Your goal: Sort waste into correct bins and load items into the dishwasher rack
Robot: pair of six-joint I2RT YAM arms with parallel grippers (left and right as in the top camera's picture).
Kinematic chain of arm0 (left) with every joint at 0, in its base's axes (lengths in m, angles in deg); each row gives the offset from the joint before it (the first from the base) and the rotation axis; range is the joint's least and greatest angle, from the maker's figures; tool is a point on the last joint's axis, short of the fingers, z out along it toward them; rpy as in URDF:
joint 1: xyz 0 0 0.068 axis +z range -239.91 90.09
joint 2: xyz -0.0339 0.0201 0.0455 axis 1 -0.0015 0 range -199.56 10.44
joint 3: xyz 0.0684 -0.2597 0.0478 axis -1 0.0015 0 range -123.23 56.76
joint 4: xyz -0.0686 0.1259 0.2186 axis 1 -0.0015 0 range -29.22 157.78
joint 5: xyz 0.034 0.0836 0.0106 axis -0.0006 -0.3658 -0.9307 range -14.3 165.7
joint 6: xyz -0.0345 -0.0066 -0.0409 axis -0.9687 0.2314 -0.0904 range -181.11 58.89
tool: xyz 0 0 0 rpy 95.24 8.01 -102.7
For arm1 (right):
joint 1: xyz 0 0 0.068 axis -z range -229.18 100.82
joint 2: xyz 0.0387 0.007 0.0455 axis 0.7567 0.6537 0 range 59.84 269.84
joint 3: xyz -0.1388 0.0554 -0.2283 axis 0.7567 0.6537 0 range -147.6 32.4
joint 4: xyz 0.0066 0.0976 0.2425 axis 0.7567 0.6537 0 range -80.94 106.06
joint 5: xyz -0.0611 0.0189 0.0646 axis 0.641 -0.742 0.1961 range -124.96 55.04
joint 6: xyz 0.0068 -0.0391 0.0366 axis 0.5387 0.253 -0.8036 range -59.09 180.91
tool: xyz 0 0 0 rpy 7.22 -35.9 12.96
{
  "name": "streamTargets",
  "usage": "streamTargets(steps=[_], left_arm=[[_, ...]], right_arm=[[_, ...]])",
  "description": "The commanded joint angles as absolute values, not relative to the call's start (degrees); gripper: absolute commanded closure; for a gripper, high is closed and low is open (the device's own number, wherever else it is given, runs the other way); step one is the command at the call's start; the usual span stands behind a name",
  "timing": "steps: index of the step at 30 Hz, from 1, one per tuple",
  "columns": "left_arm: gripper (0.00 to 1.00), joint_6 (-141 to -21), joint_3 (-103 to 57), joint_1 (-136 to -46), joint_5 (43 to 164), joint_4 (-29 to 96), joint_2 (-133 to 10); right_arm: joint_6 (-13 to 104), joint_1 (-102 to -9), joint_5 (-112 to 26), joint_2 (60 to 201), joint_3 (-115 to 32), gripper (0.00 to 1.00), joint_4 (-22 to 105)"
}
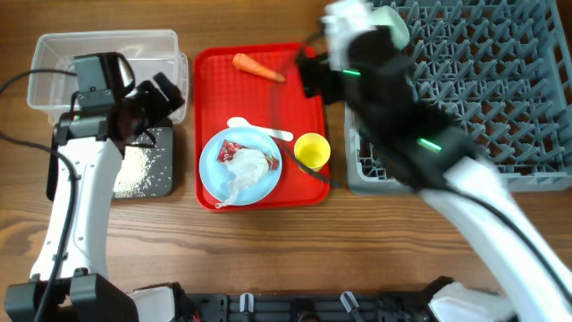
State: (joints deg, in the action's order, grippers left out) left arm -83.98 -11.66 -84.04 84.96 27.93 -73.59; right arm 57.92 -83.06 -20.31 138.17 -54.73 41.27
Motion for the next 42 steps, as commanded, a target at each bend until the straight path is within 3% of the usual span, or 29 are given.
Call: streamTargets(steps=[1, 6, 12, 16, 25, 31, 42], left_arm=[[0.0, -74.4, -11.5, -88.7, 87.7, 28.1, -74.0], [0.01, -73.3, -11.5, -91.8, 86.2, 28.3, -74.0], [0.03, -77.9, -11.5, -91.5, 87.2, 27.8, -74.0], [0.04, -68.8, -11.5, -94.7, 89.0, 24.5, -74.4], [0.06, -52.0, -11.5, -106.3, 82.7, 22.9, -84.4], [0.07, -44.5, -11.5, -111.2, 83.1, 22.8, -92.0], [0.06, -44.8, -11.5, -110.2, 82.7, 23.2, -98.4]], right_arm=[[49.6, -78.6, -39.5, 137.1, -54.4, 0.0, 46.4], [43.8, -77.7, -49.7, 140.7, -52.3, 0.03, 47.4], [38.1, -81.8, -49.8, 150.3, -52.3, 0.07, 47.7], [33.9, -78.1, -49.7, 150.9, -52.4, 0.06, 47.5], [38.0, -65.2, -51.5, 141.6, -52.4, 0.06, 51.6], [40.4, -64.7, -47.9, 136.7, -52.4, 0.06, 54.5], [40.4, -64.7, -47.4, 136.6, -52.4, 0.05, 56.6]])
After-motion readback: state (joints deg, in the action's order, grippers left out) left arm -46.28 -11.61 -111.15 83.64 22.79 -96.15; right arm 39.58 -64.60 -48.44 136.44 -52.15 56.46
